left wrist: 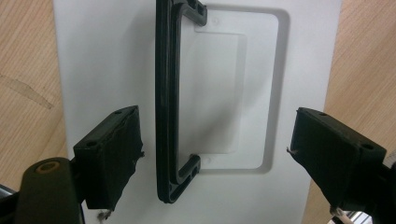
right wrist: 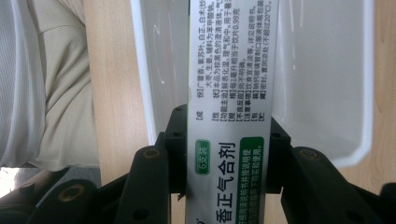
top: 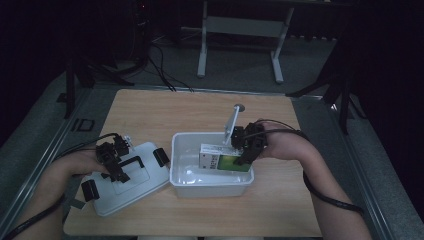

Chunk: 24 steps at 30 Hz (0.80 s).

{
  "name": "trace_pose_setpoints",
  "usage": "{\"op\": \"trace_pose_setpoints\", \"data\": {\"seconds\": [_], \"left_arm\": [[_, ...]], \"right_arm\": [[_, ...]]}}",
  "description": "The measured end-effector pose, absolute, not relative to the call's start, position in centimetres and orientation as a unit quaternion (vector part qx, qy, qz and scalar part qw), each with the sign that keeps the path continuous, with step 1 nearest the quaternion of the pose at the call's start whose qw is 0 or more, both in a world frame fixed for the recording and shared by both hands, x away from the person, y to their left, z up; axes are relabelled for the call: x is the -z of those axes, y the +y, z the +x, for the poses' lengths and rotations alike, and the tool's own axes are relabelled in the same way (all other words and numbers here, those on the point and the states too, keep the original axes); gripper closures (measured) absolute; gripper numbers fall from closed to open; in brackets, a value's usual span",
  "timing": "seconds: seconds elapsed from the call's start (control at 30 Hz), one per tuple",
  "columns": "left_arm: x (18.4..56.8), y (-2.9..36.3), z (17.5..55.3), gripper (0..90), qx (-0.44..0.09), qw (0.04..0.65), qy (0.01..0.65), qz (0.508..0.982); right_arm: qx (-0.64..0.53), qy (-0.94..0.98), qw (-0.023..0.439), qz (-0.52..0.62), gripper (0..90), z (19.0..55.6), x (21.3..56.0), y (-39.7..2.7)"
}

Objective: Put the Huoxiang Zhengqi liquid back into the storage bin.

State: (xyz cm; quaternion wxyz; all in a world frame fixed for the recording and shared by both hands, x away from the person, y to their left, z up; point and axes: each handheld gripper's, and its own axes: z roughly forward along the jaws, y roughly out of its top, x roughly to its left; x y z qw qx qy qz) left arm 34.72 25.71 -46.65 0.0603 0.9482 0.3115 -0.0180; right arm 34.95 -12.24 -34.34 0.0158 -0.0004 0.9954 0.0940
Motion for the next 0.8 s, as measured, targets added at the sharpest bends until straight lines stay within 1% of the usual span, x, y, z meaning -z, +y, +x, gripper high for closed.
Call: {"op": "trace_pose_setpoints", "data": {"seconds": [0.13,0.8], "left_arm": [[46.9,25.7,34.7,16.9,0.019,0.061,0.310,0.948],[46.9,25.8,34.7,16.9,0.020,0.063,0.309,0.949]], "right_arm": [[-0.092,0.996,0.013,-0.006,64.0,34.9,34.8,-11.7],[-0.071,0.997,-0.006,0.005,63.8,36.2,39.8,-10.2]]}}
